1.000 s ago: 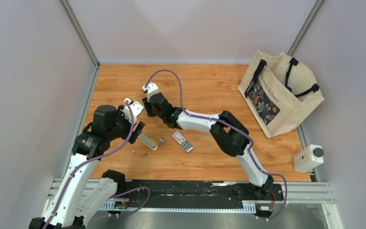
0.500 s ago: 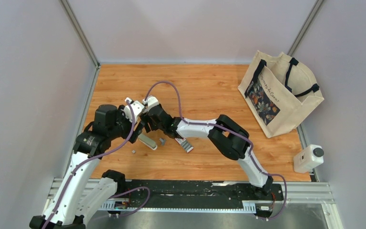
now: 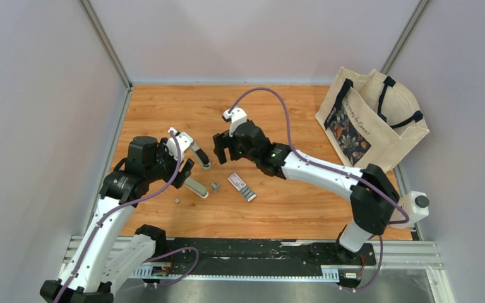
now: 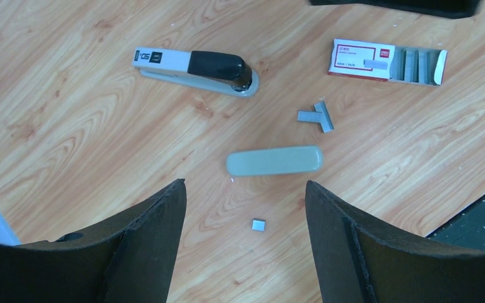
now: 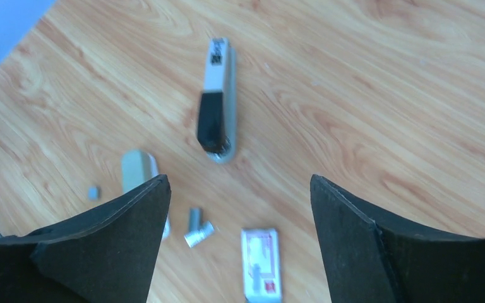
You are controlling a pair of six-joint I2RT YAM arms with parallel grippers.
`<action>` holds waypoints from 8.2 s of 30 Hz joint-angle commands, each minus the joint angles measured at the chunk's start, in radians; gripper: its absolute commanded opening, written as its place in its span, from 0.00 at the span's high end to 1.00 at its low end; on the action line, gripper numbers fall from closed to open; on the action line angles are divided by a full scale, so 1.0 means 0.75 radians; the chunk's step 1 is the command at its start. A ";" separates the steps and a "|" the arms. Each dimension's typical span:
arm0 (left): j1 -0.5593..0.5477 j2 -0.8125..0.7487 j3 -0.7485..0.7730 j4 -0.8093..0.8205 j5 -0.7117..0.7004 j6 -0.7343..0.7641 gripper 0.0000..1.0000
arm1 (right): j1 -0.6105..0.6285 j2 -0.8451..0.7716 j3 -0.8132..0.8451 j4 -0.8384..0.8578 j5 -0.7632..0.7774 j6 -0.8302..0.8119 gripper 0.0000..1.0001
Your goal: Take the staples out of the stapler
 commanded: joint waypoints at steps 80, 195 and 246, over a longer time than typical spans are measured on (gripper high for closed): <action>0.003 0.020 -0.009 0.041 0.012 0.144 0.22 | 0.156 -0.331 -0.378 -0.533 -0.133 -0.085 0.40; -0.483 1.139 0.144 0.123 -0.027 1.076 0.52 | 0.079 -0.865 -0.917 -0.324 -0.203 0.609 0.77; -0.518 1.027 0.354 0.113 -0.030 0.625 1.00 | 0.070 -1.037 -0.943 -0.295 -0.158 0.558 0.72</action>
